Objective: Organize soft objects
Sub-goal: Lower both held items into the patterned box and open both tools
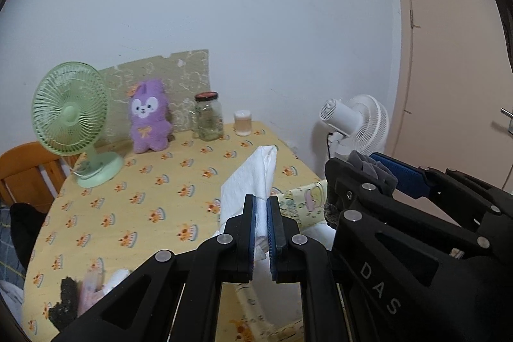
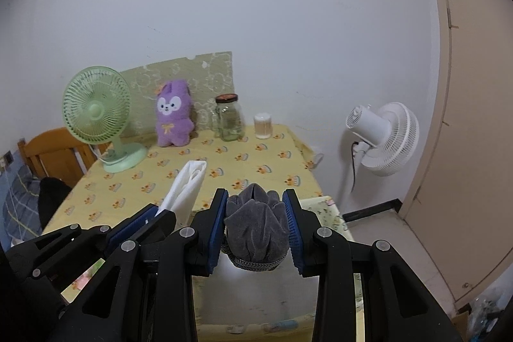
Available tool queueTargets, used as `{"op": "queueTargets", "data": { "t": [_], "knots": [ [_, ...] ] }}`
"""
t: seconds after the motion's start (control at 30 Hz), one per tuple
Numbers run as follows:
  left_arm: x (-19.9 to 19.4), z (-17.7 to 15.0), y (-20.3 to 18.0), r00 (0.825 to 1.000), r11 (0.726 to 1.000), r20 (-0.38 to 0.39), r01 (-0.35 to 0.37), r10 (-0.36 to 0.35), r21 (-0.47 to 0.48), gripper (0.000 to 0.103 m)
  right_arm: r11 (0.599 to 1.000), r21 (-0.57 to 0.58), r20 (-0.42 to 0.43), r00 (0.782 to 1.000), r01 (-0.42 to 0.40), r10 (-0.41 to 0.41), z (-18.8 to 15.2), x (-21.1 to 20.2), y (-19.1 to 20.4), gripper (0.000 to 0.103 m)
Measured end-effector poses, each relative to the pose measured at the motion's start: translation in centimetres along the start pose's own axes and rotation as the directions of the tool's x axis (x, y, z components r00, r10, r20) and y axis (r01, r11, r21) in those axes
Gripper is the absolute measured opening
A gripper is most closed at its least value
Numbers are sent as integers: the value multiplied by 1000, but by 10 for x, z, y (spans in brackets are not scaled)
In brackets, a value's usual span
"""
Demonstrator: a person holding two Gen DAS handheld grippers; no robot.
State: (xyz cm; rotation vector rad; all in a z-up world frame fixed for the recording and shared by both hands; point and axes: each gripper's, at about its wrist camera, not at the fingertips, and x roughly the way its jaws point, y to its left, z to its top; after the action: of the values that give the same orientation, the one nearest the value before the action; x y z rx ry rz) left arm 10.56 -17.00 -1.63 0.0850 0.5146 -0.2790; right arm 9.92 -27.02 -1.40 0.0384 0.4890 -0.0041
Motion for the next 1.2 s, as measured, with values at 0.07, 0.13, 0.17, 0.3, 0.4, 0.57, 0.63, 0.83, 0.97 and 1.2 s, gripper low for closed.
{"op": "queueTargets", "data": {
  "t": [0.07,0.13,0.17,0.3,0.4,0.57,0.63,0.83,0.97,1.2],
  "knots": [
    [8,0,-4,1000,1000,-15,12,-11,8,4,1000,-1,-10,1000,9,-9,-2,4,-6,38],
    [16,-1,-9,999,1000,-28,22,-22,17,4,1000,-1,-19,1000,22,-22,-4,10,-12,38],
    [18,-1,-11,999,999,-31,25,-24,21,4,1000,1,-22,999,25,-25,-5,12,-14,38],
    [34,-1,-21,998,998,-51,37,-35,43,4,999,9,-42,998,40,-39,-8,24,-25,38],
    [46,-3,-27,996,998,-74,46,-43,47,5,999,10,-57,997,52,-51,-10,35,-33,38],
    [66,-9,-34,991,996,-126,64,-56,63,21,998,11,-95,994,60,-59,-17,56,-43,38],
    [74,-12,-35,987,995,-150,71,-61,63,41,998,13,-114,992,64,-62,-20,65,-46,38],
    [76,-12,-39,982,997,-186,54,-42,59,74,999,51,-154,988,14,-6,-25,80,-53,38],
    [74,-12,-40,983,997,-179,55,-43,59,79,999,35,-152,988,7,-2,-23,79,-50,44],
    [67,-9,-38,986,996,-157,64,-54,59,86,999,12,-127,991,42,-40,-20,68,-48,85]
  ]
}}
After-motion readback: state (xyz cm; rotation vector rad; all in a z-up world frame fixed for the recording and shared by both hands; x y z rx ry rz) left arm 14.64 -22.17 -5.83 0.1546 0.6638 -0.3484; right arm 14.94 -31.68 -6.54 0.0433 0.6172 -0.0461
